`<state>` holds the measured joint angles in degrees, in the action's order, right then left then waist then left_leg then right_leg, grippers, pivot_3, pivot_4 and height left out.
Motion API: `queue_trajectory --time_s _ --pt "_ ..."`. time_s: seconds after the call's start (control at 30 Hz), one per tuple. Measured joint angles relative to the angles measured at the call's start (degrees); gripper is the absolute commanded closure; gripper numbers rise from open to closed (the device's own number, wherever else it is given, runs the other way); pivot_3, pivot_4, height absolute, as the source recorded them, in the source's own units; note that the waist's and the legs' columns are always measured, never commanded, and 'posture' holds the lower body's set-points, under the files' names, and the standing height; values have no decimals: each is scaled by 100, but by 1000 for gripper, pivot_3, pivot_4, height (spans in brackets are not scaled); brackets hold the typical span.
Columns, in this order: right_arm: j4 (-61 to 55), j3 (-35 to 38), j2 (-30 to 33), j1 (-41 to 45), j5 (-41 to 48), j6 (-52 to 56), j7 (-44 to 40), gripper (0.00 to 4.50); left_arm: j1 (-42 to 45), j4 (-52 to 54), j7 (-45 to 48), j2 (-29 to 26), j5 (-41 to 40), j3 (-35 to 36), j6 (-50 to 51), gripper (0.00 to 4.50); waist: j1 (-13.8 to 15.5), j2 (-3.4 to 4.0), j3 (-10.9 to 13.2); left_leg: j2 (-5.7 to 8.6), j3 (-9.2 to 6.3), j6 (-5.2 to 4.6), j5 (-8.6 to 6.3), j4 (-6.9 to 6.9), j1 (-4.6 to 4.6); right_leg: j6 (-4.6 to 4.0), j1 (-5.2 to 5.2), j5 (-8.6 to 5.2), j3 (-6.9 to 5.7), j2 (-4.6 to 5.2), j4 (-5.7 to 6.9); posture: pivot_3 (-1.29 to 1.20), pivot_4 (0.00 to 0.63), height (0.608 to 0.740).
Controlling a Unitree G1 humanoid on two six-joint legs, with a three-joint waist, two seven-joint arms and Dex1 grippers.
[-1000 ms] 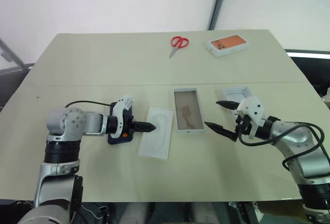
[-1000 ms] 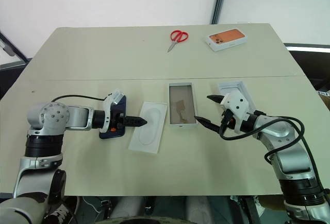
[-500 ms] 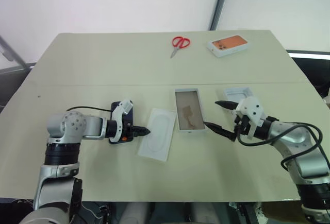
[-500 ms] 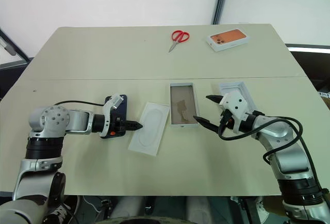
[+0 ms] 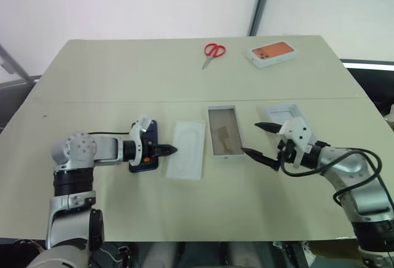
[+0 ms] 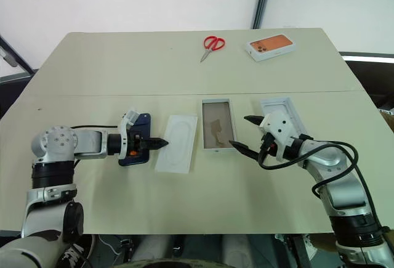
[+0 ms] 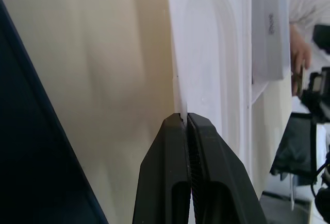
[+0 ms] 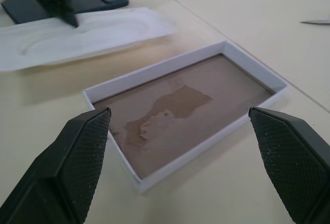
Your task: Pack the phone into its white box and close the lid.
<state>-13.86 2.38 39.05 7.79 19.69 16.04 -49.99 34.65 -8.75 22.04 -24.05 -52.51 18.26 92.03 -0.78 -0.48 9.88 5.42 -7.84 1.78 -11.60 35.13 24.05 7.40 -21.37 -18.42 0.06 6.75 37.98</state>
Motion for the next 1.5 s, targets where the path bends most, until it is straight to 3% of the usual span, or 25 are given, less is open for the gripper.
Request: queue_trajectory --time_s 0.27,0.43,0.53,0.77,0.8,1.07,1.3,1.5 --pt "-138 -648 -248 247 -58 108 -97 0 396 -146 -328 270 -192 806 -8 4442 3 -7 4 0 -1 3 2 1 0 0 0 0 -1 -1 1 0 150 740" --pt "71 -1324 -355 843 -461 -75 -374 0 540 -41 -451 425 -147 840 -54 4442 -16 -8 4 1 -1 11 6 1 0 1 -1 1 -1 -2 2 0 150 740" --pt "469 -1547 -170 1075 -795 -405 -650 805 549 -2 -476 422 -98 837 -118 4500 3 -8 4 2 -1 27 16 0 0 1 0 0 -1 -3 1 0 150 740" --pt "1318 -1797 131 1186 -1262 -1009 -1280 4385 498 74 -482 400 -41 841 -133 4500 -16 -12 6 1 -2 26 16 1 0 1 -1 0 -1 -3 3 0 150 740" --pt "1323 -1801 137 1187 -1277 -1055 -1343 4454 490 90 -493 404 -41 842 -133 4500 -21 -12 6 0 -2 27 16 1 1 1 -1 1 -1 -4 3 0 150 740" --pt "972 -1911 -81 1156 -1139 -878 -1625 4454 598 95 -645 595 -40 1140 -75 4500 -4 -15 8 0 -3 27 16 2 1 1 -1 0 -2 -4 2 0 150 740" --pt "683 -2060 -467 1076 -1182 -566 -1348 4454 767 98 -873 837 -242 1180 -2 4500 2 -16 7 2 -3 32 19 3 1 1 -1 1 -2 -3 4 0 150 740" --pt "679 -1919 -632 1132 -1221 -403 -907 1544 464 235 -1141 1003 -502 1053 -1 4500 -4 -16 7 1 -3 35 20 3 1 1 -3 1 -1 -3 5 0 150 740"
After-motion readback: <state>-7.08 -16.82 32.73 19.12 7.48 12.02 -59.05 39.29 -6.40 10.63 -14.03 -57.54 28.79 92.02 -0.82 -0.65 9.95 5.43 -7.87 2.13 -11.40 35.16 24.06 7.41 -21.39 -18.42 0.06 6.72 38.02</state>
